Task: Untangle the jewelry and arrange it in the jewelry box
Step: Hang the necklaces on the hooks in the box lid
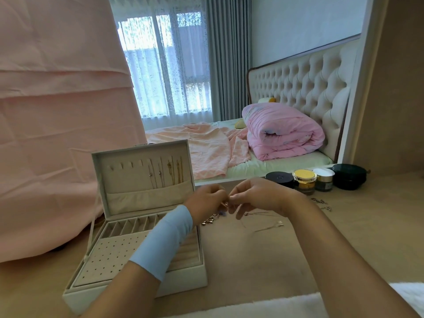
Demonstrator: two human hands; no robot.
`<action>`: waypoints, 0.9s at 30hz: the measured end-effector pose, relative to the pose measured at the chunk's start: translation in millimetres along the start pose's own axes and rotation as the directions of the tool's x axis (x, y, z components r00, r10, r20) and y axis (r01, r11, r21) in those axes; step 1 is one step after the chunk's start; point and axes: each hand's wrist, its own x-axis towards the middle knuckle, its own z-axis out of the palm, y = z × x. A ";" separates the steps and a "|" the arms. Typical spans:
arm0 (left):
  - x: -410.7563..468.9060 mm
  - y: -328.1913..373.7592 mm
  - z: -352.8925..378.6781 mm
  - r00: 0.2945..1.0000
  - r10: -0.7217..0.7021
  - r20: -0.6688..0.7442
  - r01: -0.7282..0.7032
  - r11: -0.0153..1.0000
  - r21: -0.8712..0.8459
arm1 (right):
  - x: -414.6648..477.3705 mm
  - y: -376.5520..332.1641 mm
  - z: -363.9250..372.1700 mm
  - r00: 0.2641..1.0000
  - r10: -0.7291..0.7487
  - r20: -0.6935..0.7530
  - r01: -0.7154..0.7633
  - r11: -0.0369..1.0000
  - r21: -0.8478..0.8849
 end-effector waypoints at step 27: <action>-55.1 8.6 -144.3 0.969 0.235 -0.082 -0.237 0.971 -0.018 | 14.5 -77.8 60.7 0.967 -0.228 -0.110 0.253 0.866 0.431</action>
